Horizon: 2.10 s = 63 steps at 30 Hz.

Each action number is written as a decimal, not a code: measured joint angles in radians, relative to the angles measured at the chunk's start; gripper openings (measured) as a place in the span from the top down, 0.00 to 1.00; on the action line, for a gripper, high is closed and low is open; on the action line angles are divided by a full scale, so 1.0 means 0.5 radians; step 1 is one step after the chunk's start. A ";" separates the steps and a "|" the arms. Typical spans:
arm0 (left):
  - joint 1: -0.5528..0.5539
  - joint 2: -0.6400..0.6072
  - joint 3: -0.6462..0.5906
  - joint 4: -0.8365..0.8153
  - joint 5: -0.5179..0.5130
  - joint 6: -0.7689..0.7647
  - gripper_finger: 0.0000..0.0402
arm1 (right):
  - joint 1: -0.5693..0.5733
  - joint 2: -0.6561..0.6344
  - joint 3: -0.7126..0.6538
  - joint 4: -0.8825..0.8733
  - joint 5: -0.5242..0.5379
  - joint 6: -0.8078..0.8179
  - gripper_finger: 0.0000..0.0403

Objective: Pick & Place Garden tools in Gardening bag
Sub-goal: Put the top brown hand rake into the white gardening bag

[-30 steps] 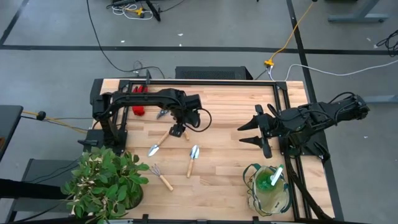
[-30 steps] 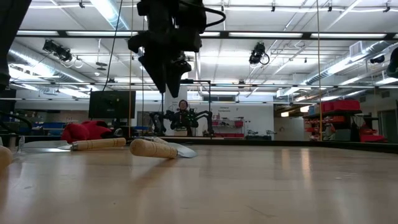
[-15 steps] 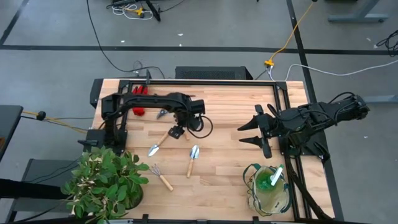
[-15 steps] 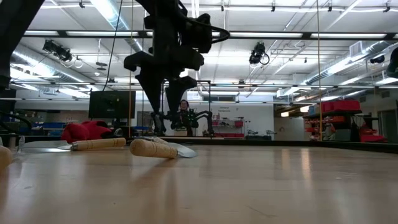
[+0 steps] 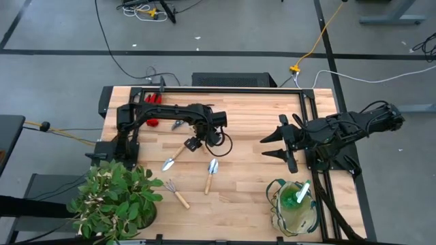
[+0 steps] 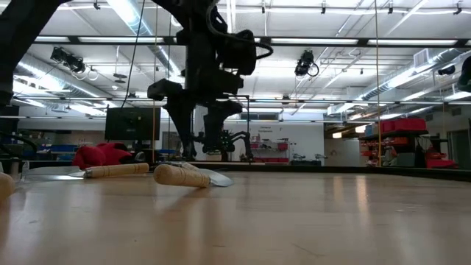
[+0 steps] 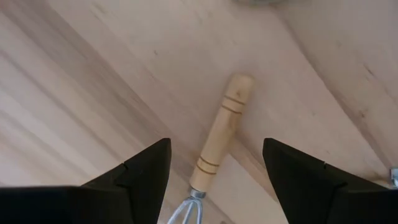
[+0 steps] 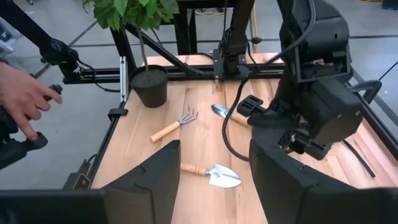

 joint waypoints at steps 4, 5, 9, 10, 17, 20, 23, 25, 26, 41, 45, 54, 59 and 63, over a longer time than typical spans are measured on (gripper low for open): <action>-0.001 0.070 0.000 0.010 -0.008 0.005 0.34 | 0.000 0.000 0.000 0.000 0.000 0.000 0.52; -0.001 0.089 0.000 0.003 -0.010 0.005 0.34 | 0.000 0.000 0.000 0.000 0.000 0.000 0.52; 0.002 0.147 0.000 0.014 -0.019 0.005 0.34 | 0.000 0.000 0.000 0.000 0.001 0.000 0.52; 0.002 0.156 -0.002 0.011 -0.021 0.005 0.34 | 0.000 0.000 0.000 -0.001 0.001 0.000 0.52; 0.002 0.201 -0.001 0.069 -0.051 0.006 0.35 | 0.000 0.000 0.000 -0.002 0.000 0.000 0.52; 0.002 0.201 -0.001 0.085 -0.059 0.095 0.35 | 0.000 0.000 0.000 -0.002 0.001 -0.001 0.52; 0.002 0.201 -0.001 0.089 -0.063 0.175 0.35 | 0.000 0.000 0.000 -0.002 0.001 -0.001 0.52; 0.003 0.201 -0.001 0.089 -0.064 0.201 0.35 | 0.000 0.000 0.000 -0.002 0.001 -0.001 0.52; 0.004 0.201 -0.001 0.091 -0.063 0.221 0.35 | 0.000 0.000 0.000 -0.002 0.001 -0.001 0.52; -0.002 0.188 -0.151 0.199 -0.100 0.125 0.35 | 0.000 0.000 0.000 -0.003 0.000 -0.001 0.52; -0.002 0.188 -0.154 0.209 -0.117 0.047 0.36 | 0.000 0.000 0.000 -0.004 0.006 -0.013 0.52; 0.002 0.192 -0.157 0.251 -0.105 0.034 0.54 | 0.000 0.000 0.000 -0.003 0.052 -0.028 0.52; 0.002 0.195 -0.158 0.255 -0.106 0.034 0.60 | 0.000 0.000 0.000 -0.003 0.052 -0.057 0.52; 0.002 0.196 -0.159 0.249 -0.102 0.034 0.64 | 0.000 0.000 0.000 -0.004 0.052 -0.070 0.52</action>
